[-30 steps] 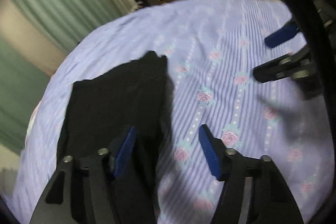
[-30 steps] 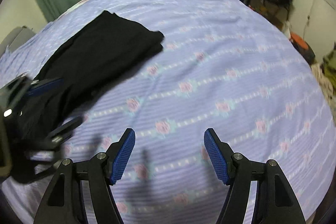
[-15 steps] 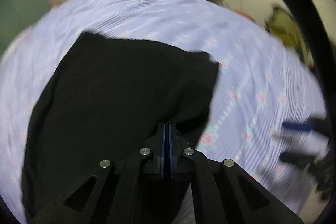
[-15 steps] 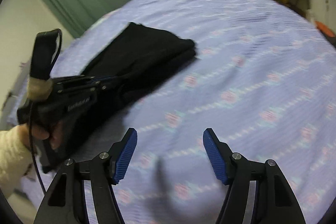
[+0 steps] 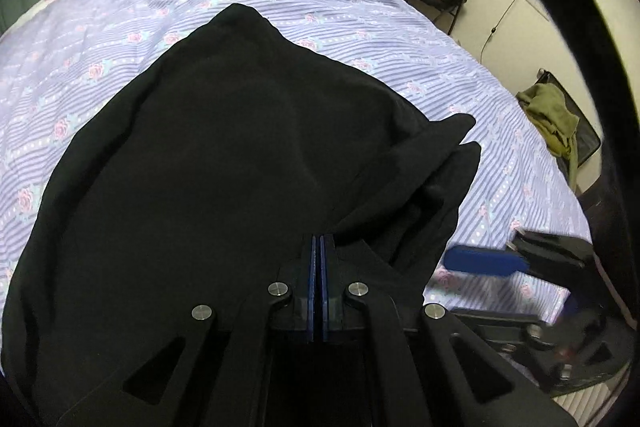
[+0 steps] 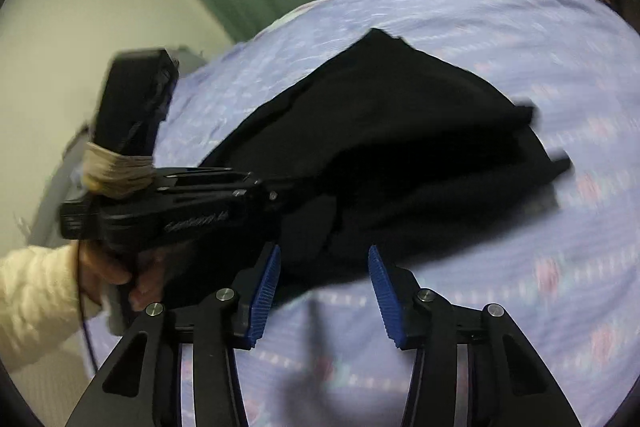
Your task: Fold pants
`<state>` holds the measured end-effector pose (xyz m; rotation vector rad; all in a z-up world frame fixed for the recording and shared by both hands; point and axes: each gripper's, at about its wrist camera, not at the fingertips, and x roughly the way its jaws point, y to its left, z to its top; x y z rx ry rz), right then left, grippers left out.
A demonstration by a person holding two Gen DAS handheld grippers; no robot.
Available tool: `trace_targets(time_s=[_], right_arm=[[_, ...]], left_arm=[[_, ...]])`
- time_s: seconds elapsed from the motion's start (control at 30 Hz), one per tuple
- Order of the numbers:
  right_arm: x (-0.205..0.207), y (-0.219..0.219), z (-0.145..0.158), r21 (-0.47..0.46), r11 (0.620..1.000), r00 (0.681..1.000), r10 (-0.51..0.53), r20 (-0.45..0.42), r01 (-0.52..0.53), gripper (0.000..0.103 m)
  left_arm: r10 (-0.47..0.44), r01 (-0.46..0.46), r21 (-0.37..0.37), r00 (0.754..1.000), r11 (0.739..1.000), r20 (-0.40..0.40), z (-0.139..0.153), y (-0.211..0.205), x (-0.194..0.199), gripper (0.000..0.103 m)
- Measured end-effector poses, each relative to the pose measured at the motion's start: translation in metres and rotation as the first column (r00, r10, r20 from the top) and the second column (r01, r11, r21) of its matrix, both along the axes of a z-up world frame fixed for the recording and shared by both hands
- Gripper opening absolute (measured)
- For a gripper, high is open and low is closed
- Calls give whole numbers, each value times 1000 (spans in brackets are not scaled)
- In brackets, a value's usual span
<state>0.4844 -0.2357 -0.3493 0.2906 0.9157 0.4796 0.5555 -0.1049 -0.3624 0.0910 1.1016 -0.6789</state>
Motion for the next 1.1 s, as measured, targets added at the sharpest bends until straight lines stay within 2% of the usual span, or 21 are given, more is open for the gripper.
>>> trace_targets(time_s=[0.07,0.1,0.17,0.23,0.3,0.33,0.37,0.5,0.57,0.67,0.8,0.83,0.9,0.93,0.97,1.03,1.1], right_arm=[[12,5,-3,8,997,997,71,-5,-71,48],[22,10,-9,26,992,992,122,-37,-121,48],[38,13,-23,15,991,986,135,-99,-134,48],[46,12,-33,69,986,976,159,-147,-150,46],[46,7,-38,124,986,974,133,-182,-111,23],[44,4,-38,142,985,974,124,-189,-98,5],[37,1,-35,145,986,976,104,-191,-77,5],[-5,-14,-17,121,993,988,6,-154,13,4],[-27,-20,-12,161,985,986,-35,-164,61,3],[-51,-22,-10,157,981,979,-87,-186,117,3],[-57,-18,-13,123,982,970,-115,-214,144,3],[-60,-19,-16,129,982,967,-108,-232,141,3],[-57,-19,-20,87,983,954,-135,-269,163,12],[-54,-21,-20,63,982,949,-153,-276,177,35],[-55,-23,-18,53,979,945,-173,-276,195,50],[-57,-34,-11,47,962,934,-250,-254,270,51],[-55,-42,-2,50,946,923,-301,-240,322,51]], left_arm=[[-3,3,-10,1000,1000,3,3,1,0,4],[-7,7,-15,1000,1000,2,4,2,-1,4],[-9,9,-23,1000,1000,-1,7,0,1,4],[-13,13,-34,1000,999,-3,10,6,-1,4],[-21,21,-38,1000,999,-10,14,7,-6,5],[-28,27,-41,1000,999,-7,17,6,-10,6],[-39,39,-50,999,998,-4,21,6,-15,7],[-99,100,-64,995,993,31,33,-1,-43,32],[-134,135,-60,991,989,27,32,-9,-58,35],[-172,172,-33,985,984,3,22,-17,-78,44],[-158,159,60,987,985,-23,-7,-15,-90,45],[-146,147,59,989,987,-23,-11,-10,-90,45],[-114,115,35,993,993,-17,-11,0,-90,46],[-97,97,33,995,995,-20,-11,4,-89,46],[-83,84,30,996,996,-23,-11,7,-89,46],[-63,64,33,997,997,-32,-10,8,-87,48],[-37,39,40,998,998,-49,-3,10,-86,58]])
